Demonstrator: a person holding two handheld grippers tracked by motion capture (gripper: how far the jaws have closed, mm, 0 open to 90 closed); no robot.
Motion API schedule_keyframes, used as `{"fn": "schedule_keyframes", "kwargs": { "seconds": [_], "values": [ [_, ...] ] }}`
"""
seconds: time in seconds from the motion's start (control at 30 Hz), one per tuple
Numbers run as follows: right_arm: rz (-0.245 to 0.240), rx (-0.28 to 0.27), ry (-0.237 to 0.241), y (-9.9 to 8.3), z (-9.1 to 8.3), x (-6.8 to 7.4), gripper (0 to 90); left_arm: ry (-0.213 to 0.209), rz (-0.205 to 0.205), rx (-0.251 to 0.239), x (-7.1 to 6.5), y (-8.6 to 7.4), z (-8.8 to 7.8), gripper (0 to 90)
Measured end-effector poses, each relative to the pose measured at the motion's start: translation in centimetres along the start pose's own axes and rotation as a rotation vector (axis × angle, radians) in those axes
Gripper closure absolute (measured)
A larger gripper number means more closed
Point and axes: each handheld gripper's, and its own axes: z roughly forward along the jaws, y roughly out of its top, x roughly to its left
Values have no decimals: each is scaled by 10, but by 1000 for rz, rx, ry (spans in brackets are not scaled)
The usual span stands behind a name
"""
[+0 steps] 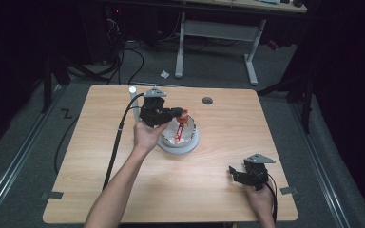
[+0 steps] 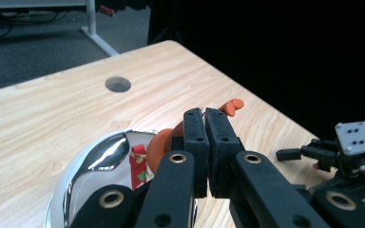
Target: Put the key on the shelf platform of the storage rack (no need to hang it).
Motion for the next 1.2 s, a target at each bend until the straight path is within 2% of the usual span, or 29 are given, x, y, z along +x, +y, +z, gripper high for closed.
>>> {"fn": "schedule_keyframes", "kwargs": {
  "seconds": [0.03,0.07,0.43,0.67,0.77,0.83,0.93,1.1,1.2],
  "values": [
    [-3,-1,0,0,0,0,280,8,-14,0,1,-1,1,888],
    [0,0,0,0,0,0,280,10,-2,-1,4,-1,2,888],
    [0,0,0,0,0,0,280,40,-1,-3,17,-7,9,888],
    [-1,0,0,0,0,0,280,56,25,-8,25,-11,14,887],
    [-1,0,0,0,0,0,280,76,12,-13,29,-12,18,887],
    [-1,0,0,0,0,0,280,74,36,-10,32,-13,19,887],
    [-1,0,0,0,0,0,280,85,34,-14,33,-15,21,887],
    [-1,0,0,0,0,0,280,96,62,-18,38,-17,26,887],
    [0,0,0,0,0,0,280,107,64,-23,40,-19,29,887]
  ]
}}
